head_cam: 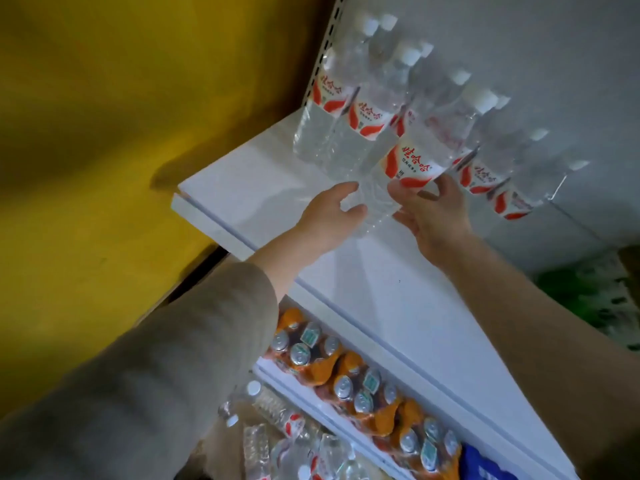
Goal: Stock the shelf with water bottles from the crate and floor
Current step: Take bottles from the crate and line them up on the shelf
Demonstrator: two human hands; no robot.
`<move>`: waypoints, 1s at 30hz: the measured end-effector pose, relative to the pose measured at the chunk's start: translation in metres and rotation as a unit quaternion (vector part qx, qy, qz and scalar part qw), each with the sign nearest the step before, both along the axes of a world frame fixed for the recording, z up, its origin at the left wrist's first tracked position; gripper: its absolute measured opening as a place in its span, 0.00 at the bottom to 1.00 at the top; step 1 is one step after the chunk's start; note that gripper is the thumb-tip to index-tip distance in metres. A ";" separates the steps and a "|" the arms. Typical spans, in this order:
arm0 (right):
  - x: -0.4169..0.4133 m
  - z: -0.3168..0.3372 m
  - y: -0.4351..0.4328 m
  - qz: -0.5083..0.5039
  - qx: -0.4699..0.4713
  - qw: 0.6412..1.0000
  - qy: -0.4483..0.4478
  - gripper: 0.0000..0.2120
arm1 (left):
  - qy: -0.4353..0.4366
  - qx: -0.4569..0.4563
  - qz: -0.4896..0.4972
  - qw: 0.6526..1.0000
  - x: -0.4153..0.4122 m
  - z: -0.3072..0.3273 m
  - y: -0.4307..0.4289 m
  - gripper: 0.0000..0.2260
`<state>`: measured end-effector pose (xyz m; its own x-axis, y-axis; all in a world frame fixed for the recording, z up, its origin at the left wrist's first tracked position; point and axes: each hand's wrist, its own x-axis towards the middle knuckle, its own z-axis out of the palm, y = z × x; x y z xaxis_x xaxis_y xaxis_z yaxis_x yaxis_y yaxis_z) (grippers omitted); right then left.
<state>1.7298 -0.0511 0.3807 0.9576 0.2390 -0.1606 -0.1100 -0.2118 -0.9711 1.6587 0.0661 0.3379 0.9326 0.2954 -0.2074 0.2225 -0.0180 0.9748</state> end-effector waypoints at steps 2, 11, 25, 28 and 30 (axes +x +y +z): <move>0.019 -0.007 0.001 -0.020 -0.003 1.000 -0.011 0.26 | 0.006 -0.025 -0.015 1.000 0.018 -0.007 -0.005 0.23; 0.066 -0.025 0.013 -0.022 -0.016 0.999 -0.028 0.23 | 0.034 -0.048 -0.007 0.998 0.067 -0.017 -0.012 0.27; 0.081 -0.027 0.018 -0.010 -0.123 0.990 -0.063 0.27 | 0.019 -0.104 0.018 0.994 0.075 -0.022 -0.018 0.28; 0.084 -0.031 0.022 -0.030 -0.140 0.987 -0.071 0.25 | 0.010 -0.102 0.022 0.994 0.081 -0.021 -0.020 0.28; 0.086 -0.033 0.024 -0.036 -0.151 0.985 -0.074 0.20 | 0.008 -0.096 0.028 0.995 0.083 -0.022 -0.021 0.28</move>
<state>1.8154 -0.0275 0.3473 0.9885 0.1329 -0.0719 0.0025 -0.4903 -0.8716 1.7414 0.0450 0.3164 0.9119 0.3009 -0.2789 0.2328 0.1804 0.9556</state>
